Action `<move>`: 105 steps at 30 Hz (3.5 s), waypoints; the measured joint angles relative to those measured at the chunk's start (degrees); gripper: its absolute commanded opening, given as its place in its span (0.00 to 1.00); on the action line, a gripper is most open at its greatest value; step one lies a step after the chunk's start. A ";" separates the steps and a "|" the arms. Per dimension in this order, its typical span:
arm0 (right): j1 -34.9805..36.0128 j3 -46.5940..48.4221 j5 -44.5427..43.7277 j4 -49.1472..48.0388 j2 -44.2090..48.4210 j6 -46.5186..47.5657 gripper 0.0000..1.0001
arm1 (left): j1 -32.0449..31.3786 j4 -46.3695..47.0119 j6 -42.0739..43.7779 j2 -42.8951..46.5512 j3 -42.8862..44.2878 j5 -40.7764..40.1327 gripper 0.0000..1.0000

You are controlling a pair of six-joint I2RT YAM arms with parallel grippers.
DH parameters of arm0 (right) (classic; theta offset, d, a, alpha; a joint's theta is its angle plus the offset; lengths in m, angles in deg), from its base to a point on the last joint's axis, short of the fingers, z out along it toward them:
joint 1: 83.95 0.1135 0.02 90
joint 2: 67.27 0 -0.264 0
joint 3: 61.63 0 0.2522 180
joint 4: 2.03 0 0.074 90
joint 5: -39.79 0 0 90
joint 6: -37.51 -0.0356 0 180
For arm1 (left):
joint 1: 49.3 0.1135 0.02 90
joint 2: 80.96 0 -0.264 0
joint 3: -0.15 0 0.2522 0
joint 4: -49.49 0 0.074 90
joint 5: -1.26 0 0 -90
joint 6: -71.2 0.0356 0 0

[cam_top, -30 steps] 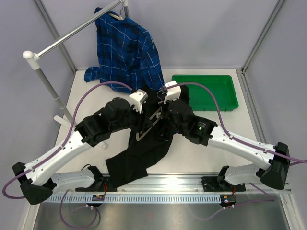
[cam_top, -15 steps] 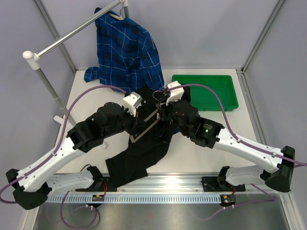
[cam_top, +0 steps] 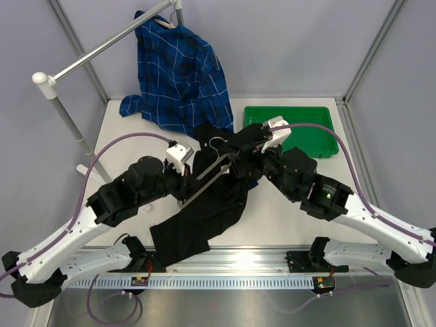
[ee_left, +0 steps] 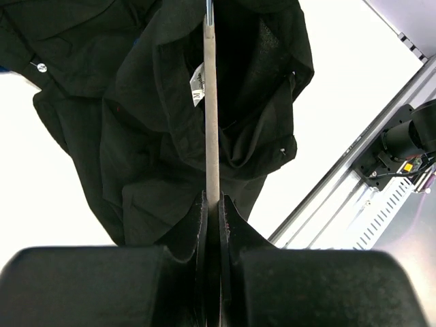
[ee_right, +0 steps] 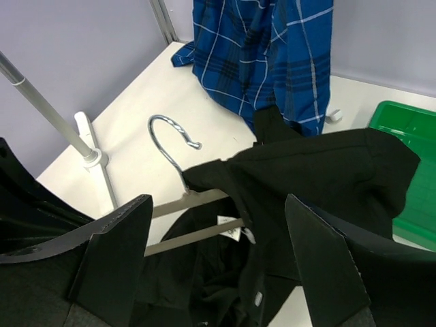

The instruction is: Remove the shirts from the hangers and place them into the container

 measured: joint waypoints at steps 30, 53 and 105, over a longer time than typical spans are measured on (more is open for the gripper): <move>-8.98 -4.68 3.69 -1.95 -9.94 0.35 0.02 | 0.00 -1.46 0.20 7.32 -2.67 1.60 0.00; -16.87 -4.68 -2.71 -0.42 -8.50 1.57 0.00 | 0.00 -11.76 -0.35 18.08 -3.54 1.95 0.00; 13.16 -5.01 15.74 9.40 -22.32 -2.80 1.00 | 17.81 -8.13 -6.47 -15.87 30.62 -42.95 0.00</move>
